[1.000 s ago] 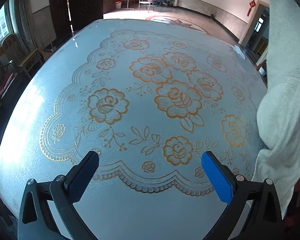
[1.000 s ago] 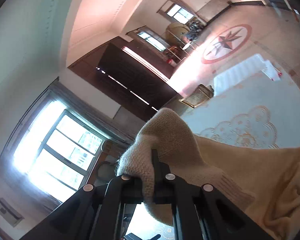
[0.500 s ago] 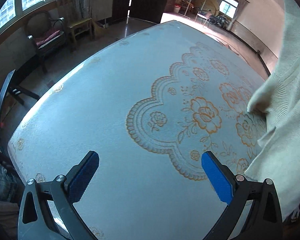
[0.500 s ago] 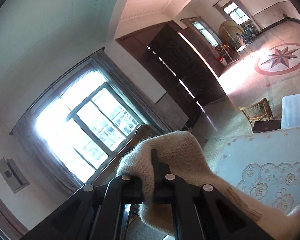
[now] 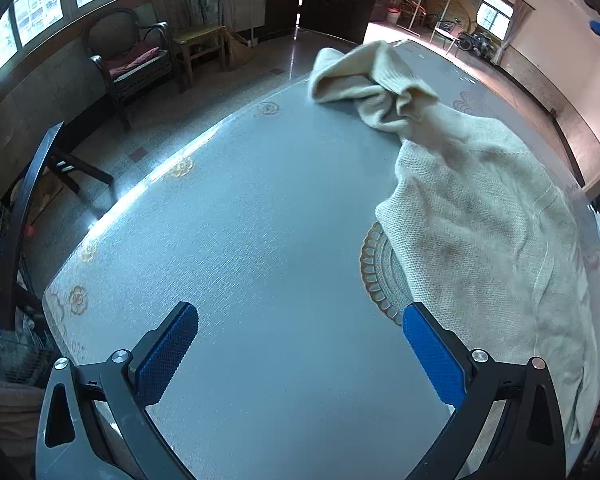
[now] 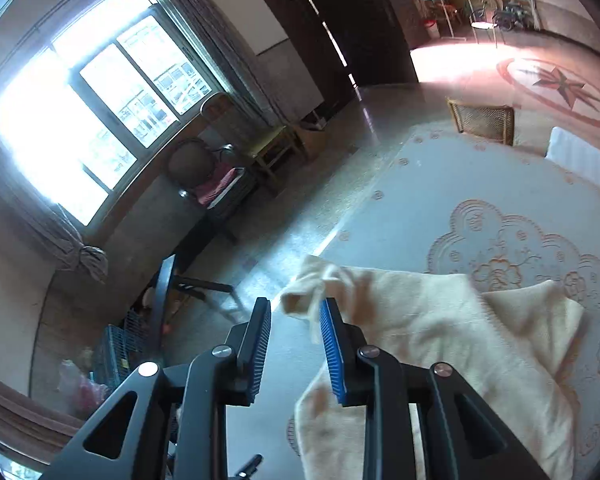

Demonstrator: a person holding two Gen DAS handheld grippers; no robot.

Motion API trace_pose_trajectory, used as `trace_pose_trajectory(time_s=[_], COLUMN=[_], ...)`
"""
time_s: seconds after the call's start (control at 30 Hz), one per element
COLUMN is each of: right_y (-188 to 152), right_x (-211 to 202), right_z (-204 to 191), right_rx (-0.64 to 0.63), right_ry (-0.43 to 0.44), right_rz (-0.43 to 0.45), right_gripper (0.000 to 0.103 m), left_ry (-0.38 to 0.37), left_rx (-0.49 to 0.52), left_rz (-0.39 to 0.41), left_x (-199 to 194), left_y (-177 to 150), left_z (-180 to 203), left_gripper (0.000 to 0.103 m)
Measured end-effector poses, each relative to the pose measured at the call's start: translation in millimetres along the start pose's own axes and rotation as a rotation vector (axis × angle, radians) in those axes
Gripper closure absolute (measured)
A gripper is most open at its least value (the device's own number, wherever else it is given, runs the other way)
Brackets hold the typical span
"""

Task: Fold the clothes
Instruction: 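Shake out and lay the sweater flat across the table with the right gripper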

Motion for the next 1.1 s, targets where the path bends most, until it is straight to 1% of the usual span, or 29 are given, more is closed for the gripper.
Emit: trace_pose_trajectory(time_s=[0.03, 0.07, 0.13, 0.2, 0.23, 0.27, 0.4, 0.43, 0.53, 0.6, 0.67, 0.73, 0.8, 0.9, 1.0, 1.07, 1.1], right_y=[-5.6, -16.5, -51.6, -108.5, -140.0, -169.7, -280.4, -296.0, -315.0, -327.7, -335.0, -330.8, -321.1, -305.3, -289.9, -279.2, -273.5], right_x=[-16.5, -31.2, -54.9, -73.3, -82.5, -91.9, -133.2, -138.0, -139.2, -140.1, -137.1, -126.0, -126.2, -138.7, -161.8, -178.4, -185.8], right_z=[14.5, 32.7, 78.8, 135.8, 165.0, 190.8, 278.8, 289.7, 299.1, 305.4, 312.8, 330.4, 352.6, 394.5, 450.4, 489.1, 506.9], right_rx=[0.002, 0.002, -0.001, 0.030, 0.062, 0.115, 0.362, 0.393, 0.419, 0.436, 0.434, 0.401, 0.375, 0.367, 0.386, 0.400, 0.403], right_ry=[-0.041, -0.105, -0.278, -0.463, -0.538, -0.587, -0.737, -0.749, -0.732, -0.721, -0.715, -0.751, -0.796, -0.871, -0.939, -0.989, -1.014], right_rz=[0.021, 0.031, 0.024, -0.024, -0.052, -0.074, -0.134, -0.136, -0.113, -0.097, -0.086, -0.102, -0.097, -0.093, -0.096, -0.103, -0.111], right_gripper=[0.075, 0.073, 0.071, 0.071, 0.071, 0.071, 0.071, 0.071, 0.071, 0.071, 0.071, 0.071, 0.071, 0.070, 0.068, 0.068, 0.068], left_ry=[-0.001, 0.000, 0.000, -0.005, -0.012, -0.019, -0.072, -0.079, -0.079, -0.048, -0.047, -0.049, -0.061, -0.106, -0.129, -0.153, -0.171], left_rx=[0.037, 0.079, 0.176, 0.265, 0.303, 0.342, 0.457, 0.488, 0.561, 0.592, 0.568, 0.530, 0.487, 0.426, 0.441, 0.465, 0.496], left_rz=[0.009, 0.019, 0.038, 0.057, 0.064, 0.071, 0.075, 0.077, 0.064, 0.049, 0.069, 0.055, 0.036, 0.002, -0.009, -0.033, -0.047], left_x=[1.3, 2.8, 8.5, 15.0, 18.5, 22.0, 37.8, 42.8, 58.6, 70.7, 70.5, 68.9, 66.1, 55.8, 39.6, 29.8, 25.1], left_y=[4.2, 8.8, 19.2, 27.9, 32.2, 36.5, 43.9, 44.1, 38.6, 33.3, 31.4, 26.0, 16.5, -14.1, -46.8, -68.5, -78.3], left_z=[8.0, 17.6, 37.3, 55.8, 64.2, 72.6, 110.0, 120.3, 143.3, 152.0, 154.8, 153.5, 150.6, 149.4, 157.0, 166.6, 174.5], left_gripper=[0.000, 0.000, 0.000, 0.000, 0.000, 0.000, 0.000, 0.000, 0.000, 0.000, 0.000, 0.000, 0.000, 0.000, 0.000, 0.000, 0.000])
Point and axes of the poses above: each gripper's, at about its wrist camera, not at the fingertips, and x roughly the way its jaws point, z to its right, y to its top, the point moved 9 cm from there along x, roughly the way its jaws point, and after that the axes turned 5 degrees about x, right-handed, at the moved point
